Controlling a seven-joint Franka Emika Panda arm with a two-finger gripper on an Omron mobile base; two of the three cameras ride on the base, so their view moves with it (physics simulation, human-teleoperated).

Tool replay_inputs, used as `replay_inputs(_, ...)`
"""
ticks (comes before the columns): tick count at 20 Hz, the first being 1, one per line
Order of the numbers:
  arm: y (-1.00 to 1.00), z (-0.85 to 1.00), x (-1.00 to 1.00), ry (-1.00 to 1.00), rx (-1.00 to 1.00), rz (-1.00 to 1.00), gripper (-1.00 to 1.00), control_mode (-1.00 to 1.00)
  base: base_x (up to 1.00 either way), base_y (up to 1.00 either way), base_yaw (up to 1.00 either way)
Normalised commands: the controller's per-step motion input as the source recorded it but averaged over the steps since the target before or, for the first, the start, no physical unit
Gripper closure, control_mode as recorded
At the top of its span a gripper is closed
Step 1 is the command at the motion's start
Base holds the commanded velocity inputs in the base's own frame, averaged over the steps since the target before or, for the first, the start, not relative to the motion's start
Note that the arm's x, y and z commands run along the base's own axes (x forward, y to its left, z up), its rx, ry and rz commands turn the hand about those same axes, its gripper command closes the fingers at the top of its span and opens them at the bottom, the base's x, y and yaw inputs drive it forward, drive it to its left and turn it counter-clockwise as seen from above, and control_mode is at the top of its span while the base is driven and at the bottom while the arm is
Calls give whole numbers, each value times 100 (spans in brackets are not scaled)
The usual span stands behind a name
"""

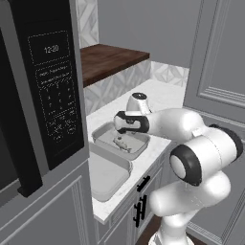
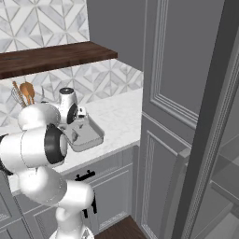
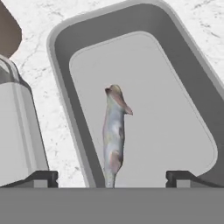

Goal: Place one carrot and one fish in each tupperware on the nearby counter, to pack two identical lunches.

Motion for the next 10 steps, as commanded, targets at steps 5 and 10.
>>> replay_inputs(5, -31, 0, -100, 0, 0, -3, -100, -100, 0, 0, 0)
replay_inputs(10, -30, 26, -100, 4, 0, -1, -100, -100, 0, 0, 0)
